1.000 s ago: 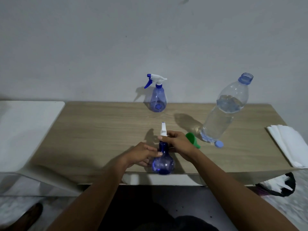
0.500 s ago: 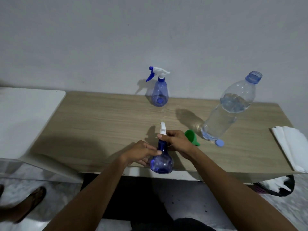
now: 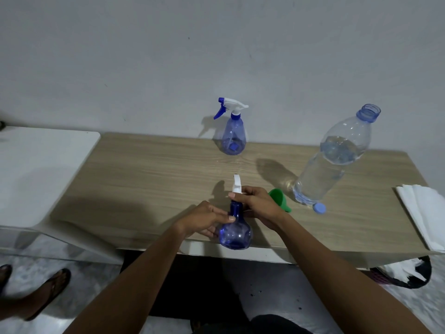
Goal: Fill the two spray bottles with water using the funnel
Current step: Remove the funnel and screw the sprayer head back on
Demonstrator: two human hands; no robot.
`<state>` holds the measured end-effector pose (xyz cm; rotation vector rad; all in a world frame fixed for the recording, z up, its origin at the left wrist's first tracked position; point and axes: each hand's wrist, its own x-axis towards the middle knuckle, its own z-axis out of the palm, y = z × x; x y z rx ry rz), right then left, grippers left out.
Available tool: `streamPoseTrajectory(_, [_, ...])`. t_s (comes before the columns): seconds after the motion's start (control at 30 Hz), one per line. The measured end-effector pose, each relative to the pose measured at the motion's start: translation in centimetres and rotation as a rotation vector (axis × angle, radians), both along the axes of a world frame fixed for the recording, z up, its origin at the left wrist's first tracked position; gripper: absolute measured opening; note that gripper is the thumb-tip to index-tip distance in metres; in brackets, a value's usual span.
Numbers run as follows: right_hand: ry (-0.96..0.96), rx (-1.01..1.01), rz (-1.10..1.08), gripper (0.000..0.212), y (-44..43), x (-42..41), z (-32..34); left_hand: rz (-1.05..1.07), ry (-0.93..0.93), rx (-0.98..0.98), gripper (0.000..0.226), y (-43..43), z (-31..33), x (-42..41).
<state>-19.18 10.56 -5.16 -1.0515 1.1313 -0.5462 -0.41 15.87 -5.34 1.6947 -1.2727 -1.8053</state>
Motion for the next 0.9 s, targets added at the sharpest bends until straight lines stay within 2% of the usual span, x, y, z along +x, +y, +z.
streamPoseTrajectory(0.27, [0.023, -0.001, 0.008, 0.033, -0.3, -0.2, 0.1, -0.014, -0.034, 0.002, 0.037, -0.4, 0.0, 0.0])
streamPoseTrajectory(0.43, [-0.016, -0.029, -0.114, 0.052, -1.2, -0.6, 0.7, -0.043, 0.002, 0.009, 0.043, -1.3, 0.5, 0.2])
streamPoseTrajectory(0.57, [-0.150, -0.084, -0.172, 0.032, -3.0, -1.6, 2.3, -0.107, 0.112, 0.002, 0.059, -3.3, 2.0, 0.2])
streamPoseTrajectory(0.63, [-0.191, -0.151, -0.187, 0.020, -4.3, -2.0, 3.0, -0.096, 0.122, -0.066, 0.061, -4.9, 2.8, -0.4])
streamPoseTrajectory(0.73, [-0.158, -0.307, -0.254, 0.014, -6.6, -2.4, 3.8, -0.009, 0.026, -0.263, 0.069, -8.2, 2.7, -1.7])
streamPoseTrajectory(0.8, [-0.110, -0.372, -0.321, 0.018, -8.4, -2.7, 3.5, 0.085, -0.053, -0.375, 0.074, -10.4, 1.8, -3.1])
streamPoseTrajectory(0.9, [0.039, -0.378, -0.437, 0.035, -10.9, -3.2, 1.3, 0.248, -0.214, -0.513, 0.068, -12.9, 0.2, -5.8])
